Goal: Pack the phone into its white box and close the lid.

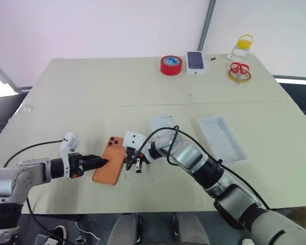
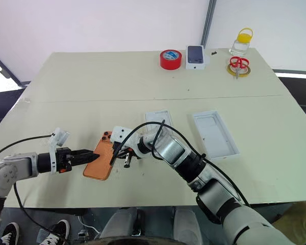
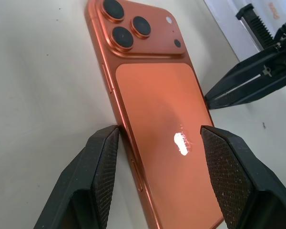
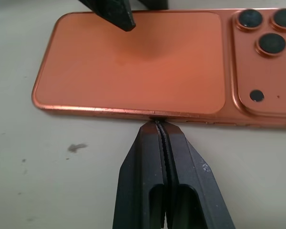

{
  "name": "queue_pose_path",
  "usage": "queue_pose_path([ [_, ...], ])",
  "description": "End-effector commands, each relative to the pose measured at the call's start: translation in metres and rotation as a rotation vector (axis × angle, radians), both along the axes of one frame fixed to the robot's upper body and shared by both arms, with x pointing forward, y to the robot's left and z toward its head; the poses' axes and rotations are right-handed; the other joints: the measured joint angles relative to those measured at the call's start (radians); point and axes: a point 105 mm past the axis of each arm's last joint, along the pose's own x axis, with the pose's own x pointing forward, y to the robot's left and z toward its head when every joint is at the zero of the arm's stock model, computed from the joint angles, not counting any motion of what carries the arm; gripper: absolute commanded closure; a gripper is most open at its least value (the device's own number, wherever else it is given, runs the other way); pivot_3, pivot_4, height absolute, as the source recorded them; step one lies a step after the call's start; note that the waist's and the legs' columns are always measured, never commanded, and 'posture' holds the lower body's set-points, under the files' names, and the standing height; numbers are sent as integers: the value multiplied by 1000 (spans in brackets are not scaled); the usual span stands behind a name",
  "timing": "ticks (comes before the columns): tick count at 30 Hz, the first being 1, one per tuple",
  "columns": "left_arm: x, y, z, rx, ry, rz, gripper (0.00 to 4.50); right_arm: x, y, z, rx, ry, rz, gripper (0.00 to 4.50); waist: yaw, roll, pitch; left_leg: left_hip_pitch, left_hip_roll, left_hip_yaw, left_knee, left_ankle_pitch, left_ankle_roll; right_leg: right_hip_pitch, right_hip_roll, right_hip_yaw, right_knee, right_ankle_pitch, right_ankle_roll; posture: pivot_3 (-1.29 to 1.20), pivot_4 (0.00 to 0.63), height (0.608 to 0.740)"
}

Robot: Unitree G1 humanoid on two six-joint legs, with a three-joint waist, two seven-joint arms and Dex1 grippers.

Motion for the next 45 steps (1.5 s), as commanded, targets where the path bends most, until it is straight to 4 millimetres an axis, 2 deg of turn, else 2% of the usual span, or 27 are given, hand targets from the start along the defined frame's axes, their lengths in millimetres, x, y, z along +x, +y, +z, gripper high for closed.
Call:
queue_pose_path([
  [1, -13, -38, -18, -139, 140, -85, 1638, 2, 7, -1, -3, -38, -19, 4430, 3, 0, 0, 0, 0, -1, 0, 0, 0, 1, 0, 0, 0, 0, 0, 0, 150, 740],
  [6, -3, -32, -9, -179, 158, -42, 1638, 4, 2, -3, -12, -55, -21, 4430, -2, -4, -2, 1, 0, -1, 1, 0, 0, 2, 1, 0, 0, -1, 1, 0, 150, 740],
  [11, 0, -39, -7, -199, 164, -45, 1638, 6, 1, -5, -18, -74, -22, 4430, -4, -4, -2, -1, 0, -1, 1, 0, 0, 1, 2, 0, 0, -1, 2, 0, 150, 740],
  [19, -2, -13, -9, -223, 203, 48, 1638, 6, -3, -8, -24, -80, -32, 4430, -10, -5, -1, -1, 1, -1, 0, 0, 0, -1, 2, 0, 0, -1, 1, 0, 150, 740],
  [22, 1, -10, -12, -243, 210, 74, 2495, 7, -3, -9, -21, -83, -37, 4500, -10, -5, -1, -2, 1, -1, 0, 0, 0, -2, 2, 0, 0, -1, 1, 0, 150, 740],
  [24, 1, -13, -12, -264, 214, 71, 3520, 7, -3, -8, -21, -85, -36, 4500, -10, -6, -1, -2, 1, -1, -1, 0, 0, -3, 2, 0, 0, -1, 1, 0, 150, 740],
  [33, -3, -15, -15, -298, 254, 75, 3520, 7, -4, -8, -26, -102, -30, 4500, -10, -8, 0, -2, 1, -1, -2, 0, 0, -3, 1, 1, -1, -1, 1, 0, 150, 740],
  [36, 0, -13, -15, -312, 258, 95, 4352, 6, -3, -7, -23, -108, -28, 4500, -8, -8, 0, -2, 1, -1, -3, 0, 0, -3, -1, 0, -1, -1, 1, 0, 150, 740],
  [39, 3, -12, -12, -345, 260, 119, 4477, 6, -1, -3, 3, -106, -30, 4500, -8, -8, 0, -2, 1, -1, -3, 0, 0, -4, -1, 0, -1, -1, 1, 0, 150, 740],
  [43, 4, -10, -8, -407, 262, 135, 4477, 9, -1, 11, 77, -143, -39, 4500, -7, -8, 0, -2, 1, -1, -3, 0, 0, -4, -2, 0, -1, -1, 1, 0, 150, 740],
  [45, 6, -9, 3, -498, 257, 142, 4477, 11, 2, 28, 168, -170, -51, 4500, -7, -9, 1, -2, 1, -1, -4, 0, 0, -4, -2, 0, -1, -1, 1, 0, 150, 740],
])
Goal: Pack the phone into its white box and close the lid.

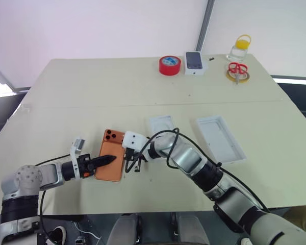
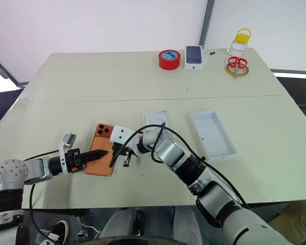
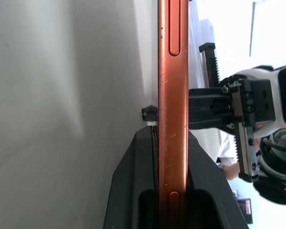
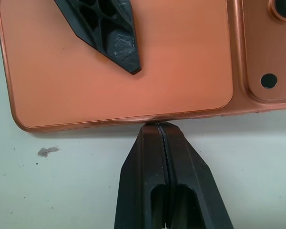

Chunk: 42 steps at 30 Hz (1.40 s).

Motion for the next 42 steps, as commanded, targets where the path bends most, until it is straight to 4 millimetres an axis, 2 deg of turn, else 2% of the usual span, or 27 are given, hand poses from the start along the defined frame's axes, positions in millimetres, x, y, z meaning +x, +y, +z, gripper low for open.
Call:
queue_pose_path([
  [1, 3, 8, 10, -116, 3, 61, 4477, 7, 4, 39, 187, -41, -29, 4500, -1, -1, 1, 0, 0, 0, 0, 0, 0, 0, 0, 0, 0, 0, 0, 0, 150, 740],
  [4, 9, 13, 23, -220, -28, 115, 4477, 7, 3, 73, 389, 51, -45, 4500, -1, -5, 4, -3, 0, 0, 0, 1, -1, 0, 1, 0, 1, 1, 1, 0, 150, 740],
  [5, 12, 14, 27, -228, -61, 135, 4499, 8, 0, 84, 442, 54, -46, 4249, 0, -7, 5, -3, 0, 0, -2, 2, -2, -1, 1, 0, 1, 2, 3, 0, 150, 740],
  [7, 17, 11, 35, -258, -109, 158, 4500, 10, -13, 94, 470, 12, -45, 3676, 3, -10, 7, -3, 0, 0, -5, 3, -4, -1, 1, 0, 0, 2, 3, 0, 150, 740],
  [9, 18, 7, 40, -288, -124, 157, 4500, 6, -27, 93, 439, -12, -14, 2665, 8, -13, 8, -3, 0, 0, -7, 3, -4, -1, 0, 0, -1, 2, 2, 0, 150, 740],
  [10, 16, 2, 42, -291, -135, 138, 4500, 4, -41, 89, 384, -60, 5, 2144, 8, -14, 9, -4, -1, 0, -7, 2, -4, -1, 0, 0, -2, 2, 2, 0, 150, 740],
  [12, 13, -4, 43, -283, -145, 123, 4500, -5, -64, 82, 307, -95, 43, 2144, 8, -15, 9, -8, -3, 0, -7, 2, -3, -3, -3, 0, -4, 2, 2, 0, 150, 740],
  [15, 11, -5, 41, -277, -142, 127, 4500, -18, -87, 79, 256, -95, 89, 2144, 2, -16, 10, -15, -6, 1, -6, 1, -1, -9, -4, 1, -5, 2, 3, 0, 150, 740],
  [18, 11, -7, 38, -254, -143, 127, 4500, -32, -122, 49, 28, -149, 158, 2144, 3, -18, 11, -18, -4, 2, -7, 1, -2, -14, -3, 2, -4, 2, 3, 0, 150, 740],
  [21, 14, -11, 38, -245, -145, 125, 4500, -34, -138, 30, -73, -177, 190, 2144, 4, -23, 14, -17, -3, 2, -7, 2, -3, -13, 0, 0, -4, 2, 3, 0, 150, 740],
  [24, 14, -13, 37, -232, -148, 118, 4500, -34, -142, 24, -81, -182, 202, 2144, 3, -25, 16, -17, -1, 2, -6, 4, -5, -13, 1, 0, -4, 0, 0, 0, 150, 740],
  [26, 14, -13, 35, -225, -141, 112, 4500, -31, -145, 19, -88, -187, 184, 2660, 6, -26, 16, -17, -1, 2, -5, 6, -5, -12, 2, 0, -3, 0, -1, 0, 150, 740],
  [28, 12, -12, 34, -229, -131, 109, 4500, -26, -146, 16, -90, -208, 159, 3417, 7, -26, 16, -16, -1, 1, -5, 7, -5, -12, 2, 0, -3, 1, -2, 0, 150, 740],
  [32, 10, -10, 33, -221, -129, 110, 4500, -25, -140, 26, -20, -205, 143, 3417, 7, -26, 16, -16, -1, 1, -5, 7, -5, -12, 2, 0, -3, 1, -2, 0, 150, 740],
  [35, 10, -9, 33, -213, -126, 110, 4500, -26, -142, 20, -42, -185, 149, 3417, 8, -26, 16, -16, -1, 1, -5, 7, -5, -12, 2, 0, -3, 1, -2, 0, 150, 740],
  [38, 12, -12, 33, -212, -129, 105, 4500, -27, -140, 21, -26, -178, 156, 4317, 8, -26, 16, -16, -1, 1, -5, 7, -5, -12, 0, 0, -3, 1, -2, 0, 150, 740],
  [42, 14, -15, 34, -211, -138, 100, 4500, -25, -136, 29, -1, -194, 151, 4421, 9, -26, 16, -16, -1, 1, -5, 7, -5, -12, 0, 0, -3, 1, -2, 0, 150, 740],
])
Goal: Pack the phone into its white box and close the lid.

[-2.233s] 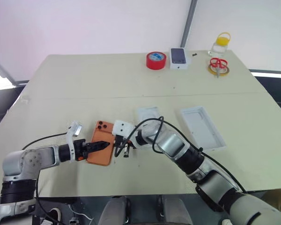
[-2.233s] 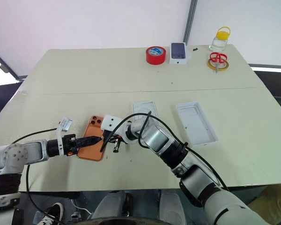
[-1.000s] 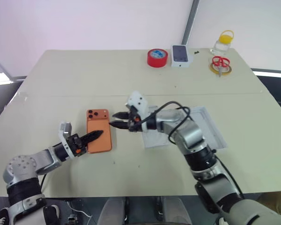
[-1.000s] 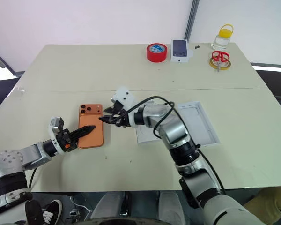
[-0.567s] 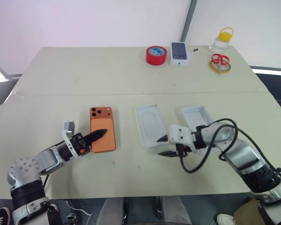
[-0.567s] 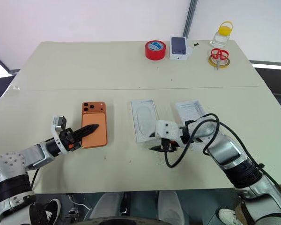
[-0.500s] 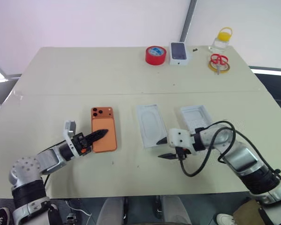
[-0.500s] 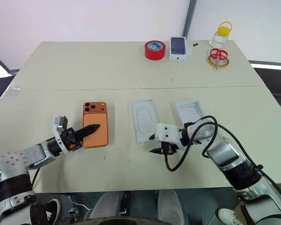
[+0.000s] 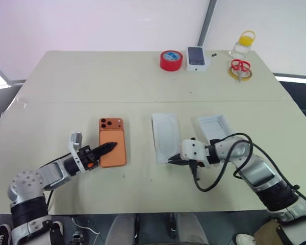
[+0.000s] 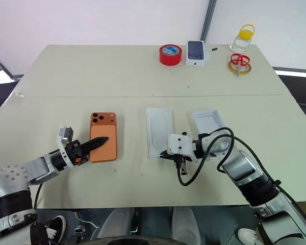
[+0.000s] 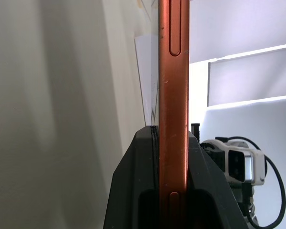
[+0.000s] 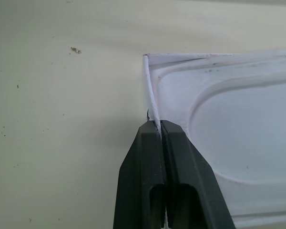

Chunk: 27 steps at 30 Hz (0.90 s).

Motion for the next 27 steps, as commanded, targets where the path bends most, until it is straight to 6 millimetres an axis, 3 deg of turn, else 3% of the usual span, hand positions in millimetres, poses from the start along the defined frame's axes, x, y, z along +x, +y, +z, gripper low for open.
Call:
queue_pose_path([
  [1, 3, -5, 13, -12, -66, -17, 4500, 3, 7, 17, 50, -44, 8, 4421, 0, 0, 0, 0, 0, 0, 0, 0, 0, 0, 0, 0, 0, 0, 0, 0, 150, 740],
  [6, 8, -8, 19, -29, -88, -13, 4500, 6, 27, 25, 95, -79, 28, 4421, -1, 0, 0, 0, 0, 0, 0, 0, 0, 0, 0, 0, 0, 0, 0, 0, 150, 740],
  [12, 15, -12, 33, -92, -106, -13, 4500, 13, 60, 21, 109, -151, 33, 4421, -1, 0, 0, 0, 0, 0, 0, 1, -1, -1, 2, 0, 1, 2, 3, 0, 150, 740],
  [22, 20, 4, 32, -74, -103, 50, 4500, 14, 74, 23, 142, -104, -10, 4421, -2, 0, 0, 0, 0, -1, 0, 1, -1, -1, 2, 0, 2, 3, 2, 0, 150, 740],
  [25, 21, 5, 29, -71, -94, 56, 4500, 10, 76, 27, 167, -88, -5, 3423, -2, 0, 0, 0, 0, -1, 0, 1, -2, -1, 2, 0, 2, 3, 2, 0, 150, 740],
  [27, 21, 7, 28, -66, -91, 61, 4500, 6, 76, 31, 188, -59, 0, 2475, -2, 0, 0, 0, 0, -1, 0, 1, -2, 0, 3, 0, 2, 3, 2, 0, 150, 740],
])
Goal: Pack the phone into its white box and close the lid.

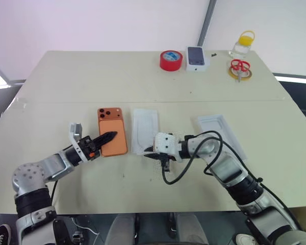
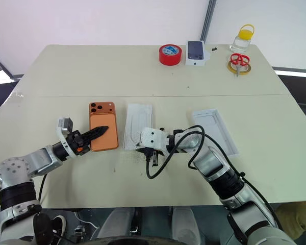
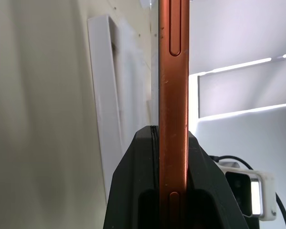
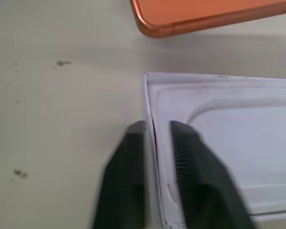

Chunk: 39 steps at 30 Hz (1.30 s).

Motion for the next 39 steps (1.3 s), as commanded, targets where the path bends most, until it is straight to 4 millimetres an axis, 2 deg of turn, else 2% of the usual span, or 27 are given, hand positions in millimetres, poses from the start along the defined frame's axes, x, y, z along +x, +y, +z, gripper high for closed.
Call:
queue_pose_path([
  [1, 1, 6, 10, -3, -51, 9, 4500, -10, 4, 24, 83, 18, 39, 1962, 0, 0, 0, 0, 0, 0, 0, 0, 0, 0, 0, 0, 0, 0, 0, 0, 150, 740],
  [2, 1, 6, 10, -1, -52, 7, 4500, -11, 4, 30, 105, 19, 42, 1526, 0, 0, 0, 0, 0, 0, 0, 0, 0, 0, 0, 0, 0, 0, 0, 0, 150, 740],
  [4, 1, 6, 10, -1, -54, 7, 4500, -7, 4, 44, 171, 39, 21, 1526, 0, 0, 0, 0, 0, 0, 0, 0, 0, 0, 0, 0, 0, 0, 0, 0, 150, 740],
  [7, 3, 6, 11, -10, -56, 9, 4500, 19, -1, 57, 228, -1, -83, 1526, -2, 0, 0, 0, 0, 0, 0, 0, 0, 0, 0, 0, 0, 1, -1, 0, 150, 740],
  [10, 3, 5, 11, -6, -59, 7, 4500, 40, -5, 52, 203, -60, -171, 2372, -2, 0, 0, 0, 1, 0, 0, 1, -1, 0, 1, 0, 0, 1, -2, 0, 150, 740],
  [14, 2, 4, 11, -6, -58, 6, 4500, 55, 1, 37, 184, -106, -208, 4391, -2, 0, 0, 1, 1, 0, 0, 1, -1, 0, 2, 0, 1, 2, -2, 0, 150, 740],
  [17, 1, 2, 9, -1, -55, 4, 4500, 55, 7, 24, 167, -95, -194, 4391, -5, 0, 0, 0, 1, 0, 0, 1, -1, 0, 2, 0, 1, 2, -2, 0, 150, 740],
  [20, -1, 1, 7, 11, -53, 0, 4500, 50, 12, 7, 61, -129, -135, 4391, -5, 0, 0, 0, 1, 0, 0, 1, -1, 0, 2, 1, 1, 2, -2, 0, 150, 740],
  [23, -1, 1, 6, 16, -51, -2, 4500, 36, 8, -13, -104, -131, -40, 4391, -5, 0, 0, 0, 1, 0, 0, 1, -1, 0, 2, 1, 1, 2, -2, 0, 150, 740],
  [25, -2, 2, 6, 19, -51, -4, 4500, 21, 4, -19, -171, -97, 36, 4391, 0, 0, 0, 1, 1, 0, 0, 1, -1, 0, 2, 1, 1, 2, -2, 0, 150, 740],
  [29, 1, -1, 8, 16, -56, -9, 4500, 20, 15, -5, -87, -52, 8, 4391, -1, -1, -1, 1, 1, -1, 0, 1, -1, 1, 2, 0, 1, 2, -2, 0, 150, 740],
  [34, 5, -15, 13, 7, -71, -33, 4500, 42, 24, 19, 34, -136, -100, 4391, -1, -1, -1, 1, 2, -1, 0, 2, -3, 1, 3, 0, 2, 2, -3, 0, 150, 740],
  [39, 5, -25, 19, -6, -85, -51, 4500, 56, 15, 42, 146, -137, -186, 4391, -1, -1, -1, 1, 2, -1, 0, 2, -4, 1, 3, 0, 2, 3, -4, 0, 150, 740],
])
